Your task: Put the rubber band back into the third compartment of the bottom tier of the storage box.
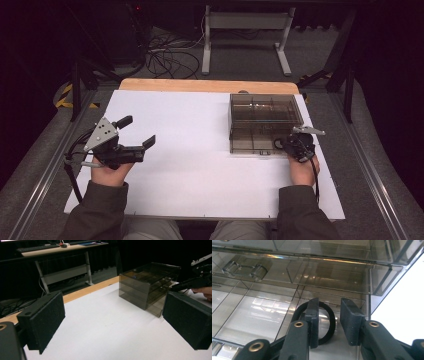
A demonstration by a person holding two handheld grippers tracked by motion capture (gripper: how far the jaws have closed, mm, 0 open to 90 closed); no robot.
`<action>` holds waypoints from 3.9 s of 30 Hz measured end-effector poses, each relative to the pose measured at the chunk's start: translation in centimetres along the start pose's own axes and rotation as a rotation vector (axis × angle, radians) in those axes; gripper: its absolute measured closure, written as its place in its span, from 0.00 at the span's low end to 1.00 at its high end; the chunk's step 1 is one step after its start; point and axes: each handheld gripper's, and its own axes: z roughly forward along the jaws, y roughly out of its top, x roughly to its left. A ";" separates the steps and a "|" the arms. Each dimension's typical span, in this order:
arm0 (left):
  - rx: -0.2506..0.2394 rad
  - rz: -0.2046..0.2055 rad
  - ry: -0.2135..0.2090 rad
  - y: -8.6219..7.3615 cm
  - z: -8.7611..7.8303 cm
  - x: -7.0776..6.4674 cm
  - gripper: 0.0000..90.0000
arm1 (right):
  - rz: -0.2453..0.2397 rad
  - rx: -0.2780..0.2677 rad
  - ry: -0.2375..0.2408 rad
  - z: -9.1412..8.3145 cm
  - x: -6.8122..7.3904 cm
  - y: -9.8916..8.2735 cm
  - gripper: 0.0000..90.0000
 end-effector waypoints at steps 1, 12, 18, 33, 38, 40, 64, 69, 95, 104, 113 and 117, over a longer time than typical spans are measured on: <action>0.000 0.000 0.000 0.0 0.0 0.0 0.06 | -0.002 0.000 0.002 0.0 0.0 0.0 0.76; 0.000 0.000 0.000 0.0 0.0 0.0 0.06 | -0.004 0.006 0.008 0.1 0.0 0.0 0.73; 0.001 -0.006 0.000 -0.1 0.1 0.0 0.06 | -0.009 0.015 0.007 0.3 0.1 0.0 0.71; 0.006 -0.009 -0.001 -0.2 0.3 0.1 0.06 | -0.017 0.013 0.023 0.3 0.3 0.1 0.63; 0.005 -0.009 0.000 -0.2 0.2 0.1 0.06 | -0.021 0.008 0.029 0.2 0.5 0.1 0.60; 0.005 -0.010 -0.001 -0.2 0.2 0.1 0.06 | -0.020 0.007 0.028 0.2 0.5 0.1 0.59; -0.012 -0.013 0.005 0.0 -0.4 0.2 0.06 | -0.020 -0.053 0.084 -0.9 1.4 0.4 0.46; -0.010 -0.009 0.005 0.1 -0.4 0.2 0.06 | -0.031 -0.063 0.094 -1.0 1.6 0.5 0.44; -0.018 -0.005 0.008 0.2 -0.5 0.2 0.06 | -0.087 -0.090 0.186 -1.9 3.2 0.9 0.30; -0.018 -0.008 0.007 0.2 -0.5 0.2 0.06 | -0.108 -0.108 0.233 -2.4 3.9 1.3 0.22; -0.018 -0.007 0.008 0.2 -0.5 0.2 0.06 | -0.103 -0.134 0.267 -2.9 4.0 1.5 0.14; -0.018 -0.005 0.008 0.2 -0.6 0.2 0.06 | -0.107 -0.148 0.273 -3.2 4.0 1.6 0.12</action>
